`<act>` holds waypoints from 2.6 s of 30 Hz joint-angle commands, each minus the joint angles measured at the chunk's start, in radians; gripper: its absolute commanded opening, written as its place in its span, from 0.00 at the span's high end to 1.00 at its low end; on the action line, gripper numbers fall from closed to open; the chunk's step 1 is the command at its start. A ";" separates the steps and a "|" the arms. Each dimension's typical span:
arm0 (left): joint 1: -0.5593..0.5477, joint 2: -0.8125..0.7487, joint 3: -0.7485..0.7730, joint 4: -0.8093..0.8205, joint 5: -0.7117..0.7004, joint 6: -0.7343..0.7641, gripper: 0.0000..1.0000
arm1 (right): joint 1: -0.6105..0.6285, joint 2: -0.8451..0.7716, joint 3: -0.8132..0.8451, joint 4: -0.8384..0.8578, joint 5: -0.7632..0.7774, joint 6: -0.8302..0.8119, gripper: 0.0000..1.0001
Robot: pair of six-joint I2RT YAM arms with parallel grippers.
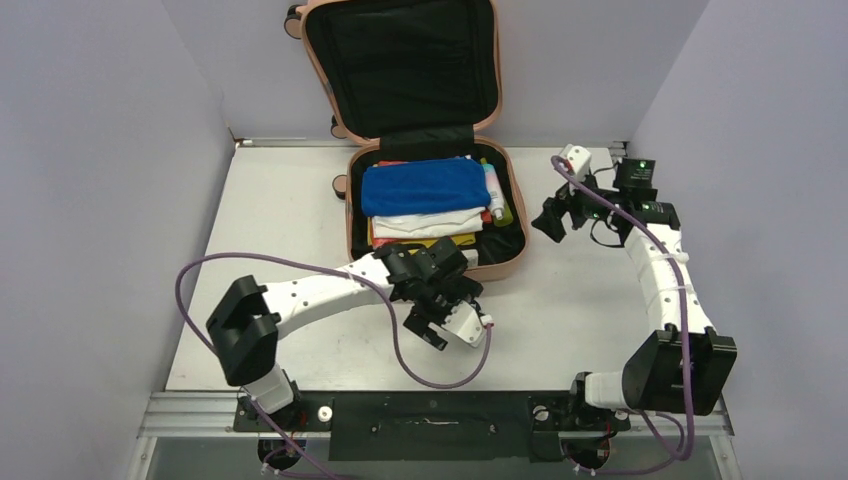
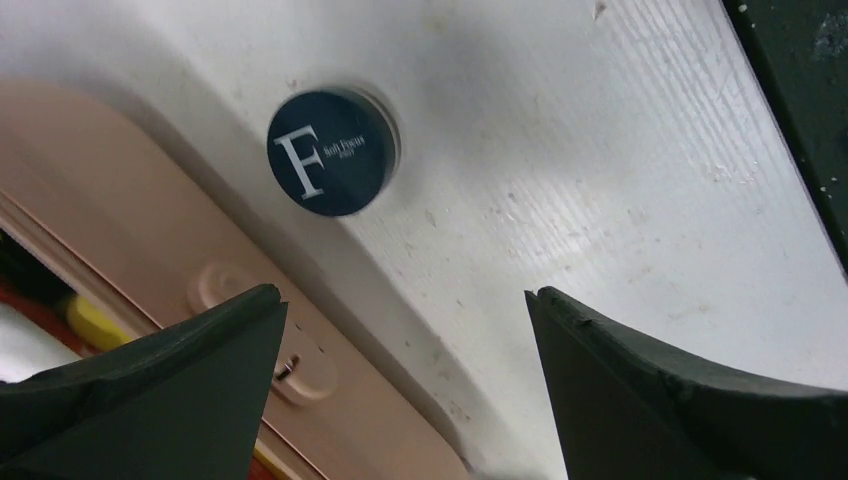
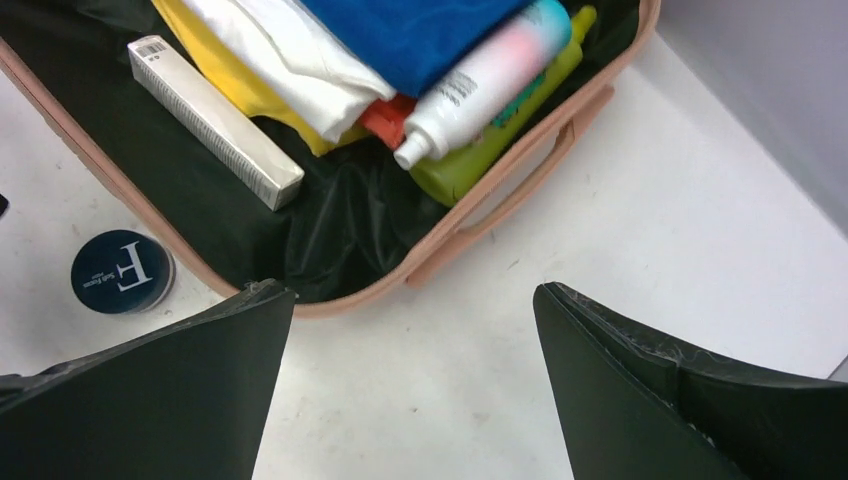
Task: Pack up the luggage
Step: Pick up the makeup from the center of the board, then place the makeup in the luggage.
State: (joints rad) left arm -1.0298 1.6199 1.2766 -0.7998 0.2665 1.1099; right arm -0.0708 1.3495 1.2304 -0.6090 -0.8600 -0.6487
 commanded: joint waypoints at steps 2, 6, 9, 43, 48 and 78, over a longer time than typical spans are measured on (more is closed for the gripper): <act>-0.028 0.121 0.187 -0.087 0.064 0.157 0.04 | -0.115 -0.012 -0.021 0.061 -0.194 0.052 0.05; -0.049 0.214 0.225 -0.062 -0.015 0.229 0.04 | -0.118 0.000 -0.011 0.041 -0.234 0.051 0.05; -0.063 0.272 0.231 -0.030 -0.081 0.261 0.04 | -0.118 -0.007 -0.014 0.037 -0.235 0.039 0.05; -0.064 0.590 0.514 -0.246 -0.097 0.325 0.31 | -0.075 -0.023 -0.091 0.082 -0.229 0.001 0.08; -0.065 0.570 0.515 -0.249 -0.055 0.305 0.47 | -0.074 -0.023 -0.093 0.088 -0.217 0.005 0.08; 0.234 0.272 0.584 -0.116 -0.258 -0.086 0.60 | -0.109 -0.081 -0.141 0.270 -0.090 0.190 0.08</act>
State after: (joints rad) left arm -0.8707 1.8313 1.7939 -0.9020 0.0322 1.0573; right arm -0.1715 1.2991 1.0992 -0.3958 -0.9356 -0.4740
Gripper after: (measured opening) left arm 0.649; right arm 0.919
